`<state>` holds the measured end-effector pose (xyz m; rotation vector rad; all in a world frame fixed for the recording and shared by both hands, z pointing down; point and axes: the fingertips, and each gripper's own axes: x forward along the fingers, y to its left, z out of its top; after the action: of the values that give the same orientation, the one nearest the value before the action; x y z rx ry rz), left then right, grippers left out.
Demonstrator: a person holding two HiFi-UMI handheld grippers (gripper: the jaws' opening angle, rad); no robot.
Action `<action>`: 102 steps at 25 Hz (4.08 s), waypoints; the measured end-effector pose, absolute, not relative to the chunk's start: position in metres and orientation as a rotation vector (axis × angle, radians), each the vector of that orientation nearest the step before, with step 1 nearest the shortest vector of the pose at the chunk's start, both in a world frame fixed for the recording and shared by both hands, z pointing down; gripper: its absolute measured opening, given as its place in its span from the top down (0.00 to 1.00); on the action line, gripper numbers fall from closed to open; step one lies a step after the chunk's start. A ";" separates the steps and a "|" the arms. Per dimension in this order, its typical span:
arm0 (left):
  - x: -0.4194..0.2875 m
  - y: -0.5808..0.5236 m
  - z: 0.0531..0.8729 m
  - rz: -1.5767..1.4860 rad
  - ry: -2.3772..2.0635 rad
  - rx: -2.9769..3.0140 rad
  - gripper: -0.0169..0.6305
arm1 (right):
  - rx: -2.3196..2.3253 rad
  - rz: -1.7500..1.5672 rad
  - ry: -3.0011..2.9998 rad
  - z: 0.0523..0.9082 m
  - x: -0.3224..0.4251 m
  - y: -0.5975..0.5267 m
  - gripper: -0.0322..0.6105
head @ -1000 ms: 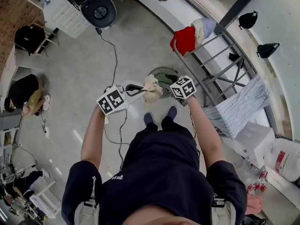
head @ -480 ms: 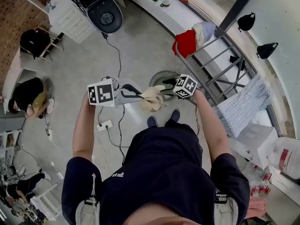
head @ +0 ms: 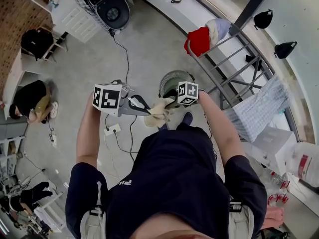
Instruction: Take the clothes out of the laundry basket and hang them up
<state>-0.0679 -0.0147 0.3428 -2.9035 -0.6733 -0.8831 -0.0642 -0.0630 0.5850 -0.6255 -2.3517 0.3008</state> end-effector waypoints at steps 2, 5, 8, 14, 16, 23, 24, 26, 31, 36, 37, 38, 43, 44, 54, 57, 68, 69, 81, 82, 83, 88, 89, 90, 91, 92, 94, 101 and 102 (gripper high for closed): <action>-0.070 -0.010 0.341 -0.856 -0.706 -2.912 0.92 | -0.664 0.329 -2.368 0.583 -0.073 -0.050 0.59; -0.072 -0.005 0.338 -0.801 -0.733 -2.931 0.92 | -0.653 0.397 -2.427 0.575 -0.080 -0.041 0.83; -0.080 -0.006 0.338 -0.800 -0.701 -2.953 0.92 | -0.492 0.409 -2.504 0.568 -0.073 -0.057 0.91; -0.098 -0.020 0.356 -0.878 -0.482 -2.999 0.92 | -0.015 0.388 -2.596 0.541 -0.008 -0.098 0.92; -0.103 -0.028 0.370 -0.945 -0.417 -2.991 0.92 | 0.172 0.364 -2.588 0.525 0.016 -0.111 0.92; -0.097 -0.076 0.421 -1.138 -0.138 -2.984 0.92 | 0.847 0.266 -2.385 0.463 0.099 -0.135 0.92; -0.093 -0.087 0.425 -1.148 -0.069 -2.974 0.92 | 0.947 0.278 -2.336 0.454 0.111 -0.134 0.92; -0.083 -0.109 0.426 -1.135 0.102 -2.975 0.92 | 1.114 0.328 -2.255 0.439 0.129 -0.129 0.92; -0.055 -0.150 0.401 -1.021 0.520 -2.975 0.92 | 1.467 0.337 -2.131 0.393 0.158 -0.109 0.92; -0.022 -0.169 0.367 -0.853 0.758 -2.945 0.92 | 1.744 0.216 -1.971 0.353 0.185 -0.087 0.92; -0.017 -0.171 0.360 -0.833 0.786 -2.923 0.92 | 1.786 0.192 -1.933 0.348 0.189 -0.084 0.92; -0.012 -0.173 0.353 -0.811 0.814 -2.906 0.92 | 1.818 0.187 -1.906 0.345 0.191 -0.080 0.92; 0.002 -0.186 0.320 -0.632 0.961 -2.959 0.92 | 1.914 0.309 -1.932 0.335 0.194 -0.070 0.92; 0.005 -0.186 0.315 -0.603 0.974 -2.974 0.92 | 1.934 0.316 -1.931 0.331 0.195 -0.068 0.92; 0.017 -0.191 0.292 -0.425 1.110 -2.976 0.92 | 2.086 0.280 -1.875 0.292 0.194 -0.051 0.92; 0.021 -0.196 0.278 -0.315 1.142 -3.015 0.92 | 2.120 0.237 -1.841 0.279 0.194 -0.051 0.91; 0.076 -0.237 0.220 -0.137 1.087 -3.033 0.92 | 2.262 0.119 -1.744 0.239 0.250 -0.087 0.91; 0.082 -0.242 0.218 -0.138 1.083 -3.030 0.92 | 2.272 0.122 -1.746 0.238 0.257 -0.094 0.91; 0.185 -0.354 0.184 -0.149 1.075 -3.057 0.92 | 2.365 0.102 -1.846 0.199 0.362 -0.204 0.91; 0.194 -0.364 0.182 -0.158 1.071 -3.061 0.92 | 2.369 0.102 -1.850 0.196 0.371 -0.214 0.91; 0.204 -0.374 0.182 -0.174 1.066 -3.066 0.92 | 2.372 0.107 -1.853 0.195 0.380 -0.224 0.91; 0.254 -0.423 0.197 -0.266 1.035 -3.101 0.92 | 2.367 0.135 -1.858 0.203 0.428 -0.270 0.91; 0.263 -0.432 0.203 -0.293 1.038 -3.107 0.92 | 2.359 0.147 -1.859 0.208 0.437 -0.278 0.91; 0.273 -0.440 0.209 -0.323 1.044 -3.110 0.92 | 2.353 0.170 -1.863 0.214 0.448 -0.287 0.91; 0.284 -0.448 0.216 -0.353 1.051 -3.111 0.92 | 2.350 0.202 -1.868 0.221 0.458 -0.294 0.91; 0.294 -0.455 0.223 -0.382 1.059 -3.115 0.92 | 2.346 0.238 -1.872 0.229 0.468 -0.302 0.91; 0.313 -0.470 0.241 -0.444 1.072 -3.131 0.92 | 2.337 0.312 -1.877 0.247 0.487 -0.315 0.91; 0.366 -0.513 0.322 -0.752 1.084 -3.136 0.92 | 2.294 0.564 -1.844 0.325 0.541 -0.358 0.91; 0.370 -0.518 0.334 -0.791 1.084 -3.139 0.92 | 2.283 0.599 -1.837 0.337 0.546 -0.364 0.91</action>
<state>0.3705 -0.5183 0.3337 -3.1386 1.0845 -0.7912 0.5462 -0.3642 0.3374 2.2831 -1.8368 0.5986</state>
